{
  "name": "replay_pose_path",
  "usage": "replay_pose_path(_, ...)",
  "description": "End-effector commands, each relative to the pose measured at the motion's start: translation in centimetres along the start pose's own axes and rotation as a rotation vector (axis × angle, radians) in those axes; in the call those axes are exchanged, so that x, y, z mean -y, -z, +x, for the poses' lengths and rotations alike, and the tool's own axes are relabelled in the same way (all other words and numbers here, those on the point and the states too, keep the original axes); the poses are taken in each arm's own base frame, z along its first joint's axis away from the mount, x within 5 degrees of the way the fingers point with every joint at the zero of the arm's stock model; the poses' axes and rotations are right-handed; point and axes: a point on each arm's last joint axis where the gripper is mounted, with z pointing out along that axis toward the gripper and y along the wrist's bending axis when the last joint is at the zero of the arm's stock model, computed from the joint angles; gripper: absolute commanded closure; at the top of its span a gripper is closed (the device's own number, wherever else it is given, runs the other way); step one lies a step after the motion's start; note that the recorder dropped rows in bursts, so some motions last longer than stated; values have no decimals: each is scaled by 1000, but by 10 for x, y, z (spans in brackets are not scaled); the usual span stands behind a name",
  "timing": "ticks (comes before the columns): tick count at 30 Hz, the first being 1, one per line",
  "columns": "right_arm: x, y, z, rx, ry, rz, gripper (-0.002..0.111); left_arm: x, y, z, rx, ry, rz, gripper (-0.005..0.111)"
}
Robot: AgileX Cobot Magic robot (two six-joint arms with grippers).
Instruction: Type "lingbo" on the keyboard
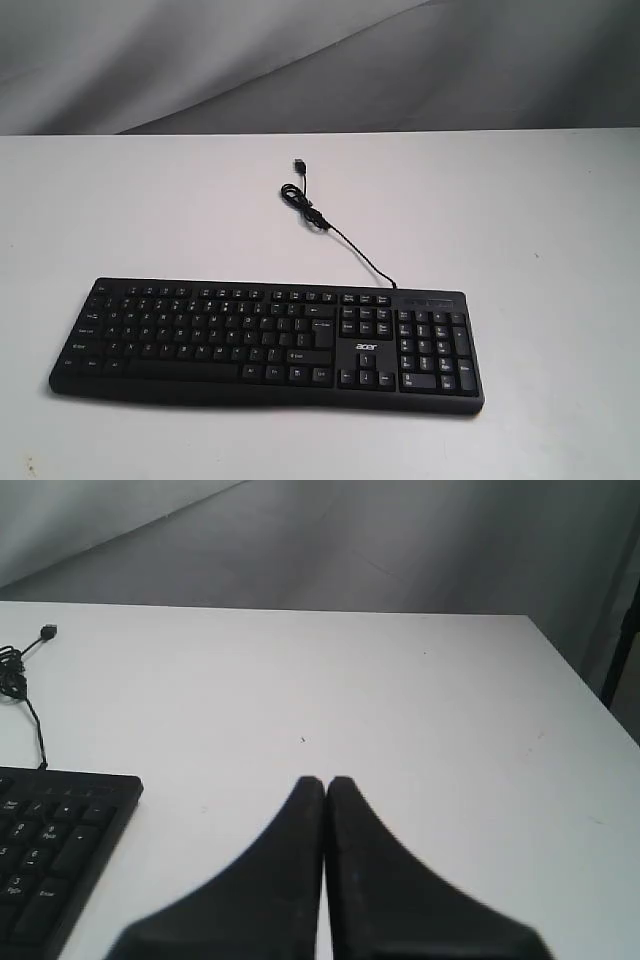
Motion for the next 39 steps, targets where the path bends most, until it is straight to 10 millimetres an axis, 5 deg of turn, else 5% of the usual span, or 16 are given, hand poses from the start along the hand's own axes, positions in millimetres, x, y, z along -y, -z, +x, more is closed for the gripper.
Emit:
replay_pose_path(1,0,0,1,0,-4,9,108,0,0,1,8,2,7,106)
replay_pose_path(5,1,0,-2,34,41,20,108,0,0,1,8,2,7,106)
replay_pose_path(12,0,10,-40,469,-27,3,108,0,0,1,8,2,7,106)
replay_pose_path(16,6,34,-70,888,-410,-119,108,0,0,1,8,2,7,106)
replay_pose_path(19,4,39,-119,777,-334,-102,108,0,0,1,8,2,7,106)
replay_pose_path(20,4,34,-155,635,-305,-81,108,0,0,1,8,2,7,106)
replay_pose_path(22,5,6,-202,415,-241,-43,108,0,0,1,8,2,7,106)
replay_pose_path(25,8,-36,-244,216,-148,5,108,0,0,1,8,2,7,106)
replay_pose_path(29,10,-109,-273,-87,-26,33,108,0,0,1,8,2,7,106)
replay_pose_path(33,-3,-186,-258,-390,93,-125,108,0,0,1,8,2,7,106)
replay_pose_path(39,-66,-266,-191,-475,152,-815,108,0,0,1,8,2,7,106)
